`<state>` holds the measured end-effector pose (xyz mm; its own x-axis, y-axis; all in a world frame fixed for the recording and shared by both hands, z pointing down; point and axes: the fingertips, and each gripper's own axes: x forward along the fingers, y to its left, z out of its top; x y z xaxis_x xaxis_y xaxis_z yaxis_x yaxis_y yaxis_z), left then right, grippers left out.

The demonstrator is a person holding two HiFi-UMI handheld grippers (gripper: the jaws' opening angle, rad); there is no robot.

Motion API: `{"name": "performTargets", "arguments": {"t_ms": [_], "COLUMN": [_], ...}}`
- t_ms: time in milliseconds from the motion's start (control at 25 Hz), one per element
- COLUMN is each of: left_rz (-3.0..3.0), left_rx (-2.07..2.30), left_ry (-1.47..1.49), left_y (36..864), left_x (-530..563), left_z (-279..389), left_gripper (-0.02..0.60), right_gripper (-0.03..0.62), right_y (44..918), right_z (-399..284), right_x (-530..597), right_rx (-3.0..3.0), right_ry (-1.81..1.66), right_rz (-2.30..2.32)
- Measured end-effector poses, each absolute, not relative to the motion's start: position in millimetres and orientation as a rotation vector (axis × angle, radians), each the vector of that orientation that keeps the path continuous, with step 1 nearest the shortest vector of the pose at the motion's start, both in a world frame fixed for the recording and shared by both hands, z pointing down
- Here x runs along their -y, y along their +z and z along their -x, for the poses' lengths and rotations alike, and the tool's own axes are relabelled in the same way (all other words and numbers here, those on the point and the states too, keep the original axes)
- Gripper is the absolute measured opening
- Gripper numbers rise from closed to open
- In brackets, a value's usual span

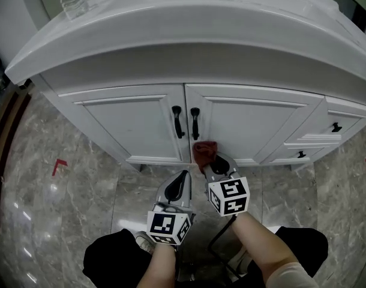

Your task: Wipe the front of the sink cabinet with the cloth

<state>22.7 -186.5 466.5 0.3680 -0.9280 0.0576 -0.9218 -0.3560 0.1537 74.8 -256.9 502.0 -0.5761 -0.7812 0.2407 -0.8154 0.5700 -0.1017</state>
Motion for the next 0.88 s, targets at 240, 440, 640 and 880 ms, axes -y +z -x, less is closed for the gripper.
{"name": "performTargets", "arguments": {"t_ms": [240, 440, 640, 880], "left_rz": [-2.486, -2.514, -2.536, -2.576], "left_rx": [1.627, 1.574, 1.535, 1.471], "left_ry": [-0.043, -0.020, -0.012, 0.013], "left_y": [470.5, 473.5, 475.3, 478.7], "left_x": [191.0, 197.7, 203.0, 201.5], "left_z": [-51.5, -77.8, -101.2, -131.1], "left_gripper": [0.000, 0.000, 0.000, 0.000], "right_gripper": [0.078, 0.078, 0.078, 0.078], "right_y": [502.4, 504.9, 502.5, 501.9], "right_z": [-126.8, -169.4, -215.3, -270.4], "right_x": [264.0, 266.5, 268.5, 266.8], "right_rx": [2.584, 2.543, 2.498, 2.425], "right_ry": [0.337, 0.347, 0.335, 0.396], "right_rz": [-1.457, -1.528, -1.609, -1.755]}}
